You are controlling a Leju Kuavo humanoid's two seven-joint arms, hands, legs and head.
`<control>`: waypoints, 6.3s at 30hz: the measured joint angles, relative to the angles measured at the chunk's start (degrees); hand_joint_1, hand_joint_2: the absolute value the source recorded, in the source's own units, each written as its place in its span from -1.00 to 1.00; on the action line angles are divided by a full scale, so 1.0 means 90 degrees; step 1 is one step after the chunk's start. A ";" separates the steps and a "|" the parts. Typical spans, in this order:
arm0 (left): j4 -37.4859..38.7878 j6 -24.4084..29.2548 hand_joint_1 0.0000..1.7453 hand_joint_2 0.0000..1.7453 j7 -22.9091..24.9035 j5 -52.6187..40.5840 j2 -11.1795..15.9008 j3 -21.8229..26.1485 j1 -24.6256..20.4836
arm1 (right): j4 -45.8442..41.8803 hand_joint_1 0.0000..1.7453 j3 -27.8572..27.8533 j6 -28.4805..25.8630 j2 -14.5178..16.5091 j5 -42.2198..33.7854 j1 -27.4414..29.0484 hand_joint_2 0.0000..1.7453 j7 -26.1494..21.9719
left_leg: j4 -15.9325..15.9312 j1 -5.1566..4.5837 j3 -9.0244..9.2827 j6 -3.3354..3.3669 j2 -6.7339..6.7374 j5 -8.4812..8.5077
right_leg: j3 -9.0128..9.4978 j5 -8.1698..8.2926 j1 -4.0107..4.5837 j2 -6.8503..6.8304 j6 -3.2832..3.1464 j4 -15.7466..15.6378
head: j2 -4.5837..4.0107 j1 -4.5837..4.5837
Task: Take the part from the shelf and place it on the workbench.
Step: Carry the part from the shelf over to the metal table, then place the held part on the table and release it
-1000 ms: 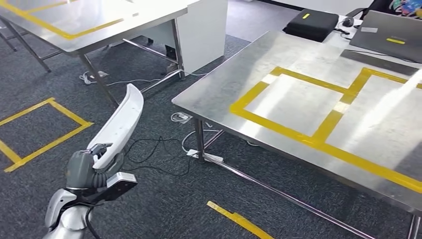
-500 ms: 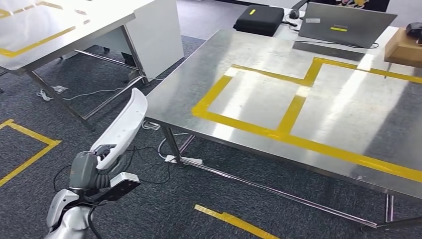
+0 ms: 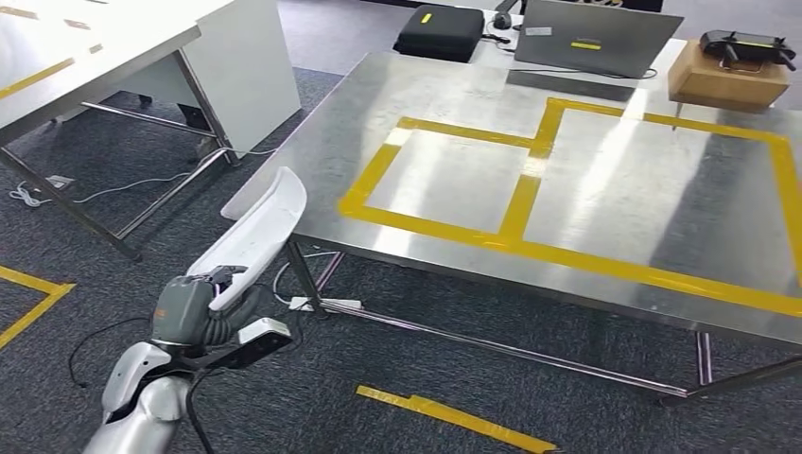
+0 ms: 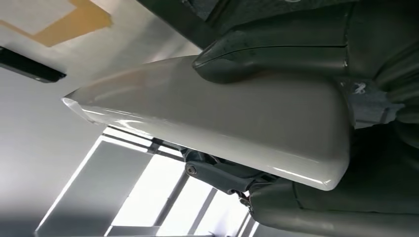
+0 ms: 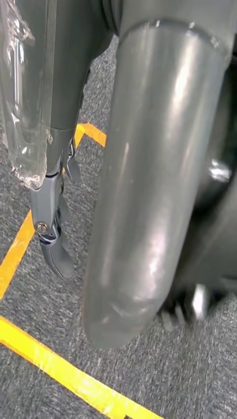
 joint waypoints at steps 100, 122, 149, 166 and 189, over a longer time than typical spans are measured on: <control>0.1526 0.0478 1.00 1.00 0.1135 -0.2428 -0.0132 -0.0721 -0.1382 | 0.0066 -1.00 0.0247 0.0078 -0.0040 0.0508 -0.0075 -1.00 0.0052 | 0.1771 0.0110 -0.0866 -0.0318 -0.0324 -0.0746 | 0.0138 -0.0214 -0.0078 0.0351 -0.0212 0.0082 | 0.0001 -0.0094; 0.1530 0.0376 1.00 1.00 0.1111 -0.2505 -0.0163 -0.0864 -0.1397 | 0.0101 -1.00 0.0299 0.0098 -0.0052 0.0586 -0.0103 -1.00 0.0052 | 0.0158 -0.0095 -0.0337 0.0045 0.0046 0.0182 | 0.0047 -0.0098 -0.0007 -0.0055 0.0038 -0.0044 | 0.0002 -0.0070; 0.2132 0.0227 1.00 1.00 0.2678 -0.3830 0.0261 -0.0354 -0.1991 | 0.0114 -1.00 0.0489 0.0309 -0.0027 0.0884 -0.0288 -1.00 0.0100 | 0.0121 -0.0004 -0.0271 -0.0075 -0.0636 0.0148 | 0.0090 0.0050 -0.0051 0.0877 -0.0091 -0.0205 | 0.0002 -0.0100; 0.3588 0.0239 -1.00 1.00 0.3108 -0.4173 0.0506 0.0257 -0.2949 | 0.0120 -1.00 0.0830 0.0404 -0.0011 0.1007 -0.0325 -1.00 0.0181 | 0.0124 0.0009 -0.0277 -0.0062 -0.0640 0.0164 | 0.0073 0.0063 -0.0042 0.0865 -0.0052 -0.0197 | 0.0002 -0.0102; 0.1808 0.0135 -1.00 -1.00 0.1013 -0.2405 -0.0358 -0.0178 -0.1961 | 0.0146 -1.00 0.0784 0.0262 0.0015 0.0642 -0.0162 -1.00 0.0028 | -0.0057 0.0010 -0.0181 0.0108 -0.0582 0.0281 | 0.0071 0.0028 -0.0059 0.0735 0.0102 -0.0238 | 0.0002 -0.0095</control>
